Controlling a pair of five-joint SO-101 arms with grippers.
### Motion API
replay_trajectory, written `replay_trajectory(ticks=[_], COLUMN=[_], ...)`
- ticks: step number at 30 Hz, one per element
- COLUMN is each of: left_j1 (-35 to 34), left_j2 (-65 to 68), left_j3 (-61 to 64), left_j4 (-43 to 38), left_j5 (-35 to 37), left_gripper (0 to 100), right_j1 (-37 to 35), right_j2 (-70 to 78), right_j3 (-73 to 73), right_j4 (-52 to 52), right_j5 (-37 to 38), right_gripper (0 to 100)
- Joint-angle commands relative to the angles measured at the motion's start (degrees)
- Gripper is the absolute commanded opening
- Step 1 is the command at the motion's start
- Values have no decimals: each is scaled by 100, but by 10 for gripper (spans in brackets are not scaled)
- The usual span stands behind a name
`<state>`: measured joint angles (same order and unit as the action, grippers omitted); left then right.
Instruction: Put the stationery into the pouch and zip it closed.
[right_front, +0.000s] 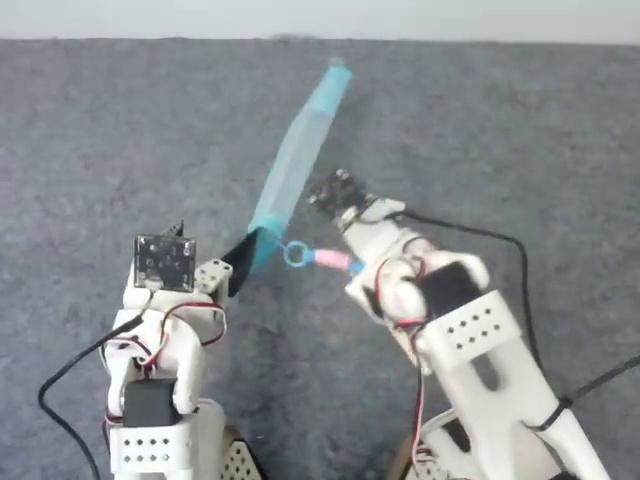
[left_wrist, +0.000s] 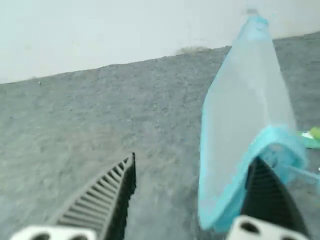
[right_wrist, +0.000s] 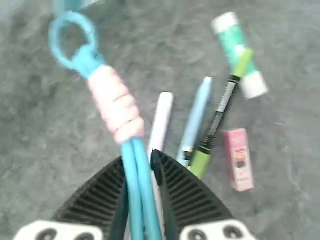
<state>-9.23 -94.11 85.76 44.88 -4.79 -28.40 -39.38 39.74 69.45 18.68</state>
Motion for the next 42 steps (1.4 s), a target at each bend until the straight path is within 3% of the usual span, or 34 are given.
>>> replay_trajectory(ticks=[1, 7, 11, 17, 21, 26, 30, 32, 38, 42], left_j1=[-79, -105, -105, -114, -114, -132, -607, -800, -826, -826], left_j2=[-35, -35, -35, -44, -44, -44, -70, -53, -53, -53], left_j3=[-101, -101, -92, -92, -66, -66, -101, -101, -101, -84], left_j4=[-176, -176, -193, -202, -202, -202, -308, -448, -475, -492], left_j5=[97, 105, 114, 343, 343, 343, 536, 695, 695, 686], left_gripper=[327, 327, 327, 327, 327, 327, 327, 327, 327, 327], right_j1=[382, 558, 664, -321, -1297, -2132, -1956, -1569, -673, -567], right_j2=[-224, -224, -92, 1552, 2712, 3125, 3020, 2835, 2079, 1622], right_j3=[-589, -1046, -2549, -5600, -6330, -5943, -4993, -4440, -2646, -1521], right_j4=[75, 277, 558, 2264, 3029, 3169, 3090, 2756, 1376, 646], right_j5=[79, 88, 255, 378, 607, 615, 475, 167, -413, -870], right_gripper=[6, 6, 6, 6, 6, 6, 13, 69, 364, 422])
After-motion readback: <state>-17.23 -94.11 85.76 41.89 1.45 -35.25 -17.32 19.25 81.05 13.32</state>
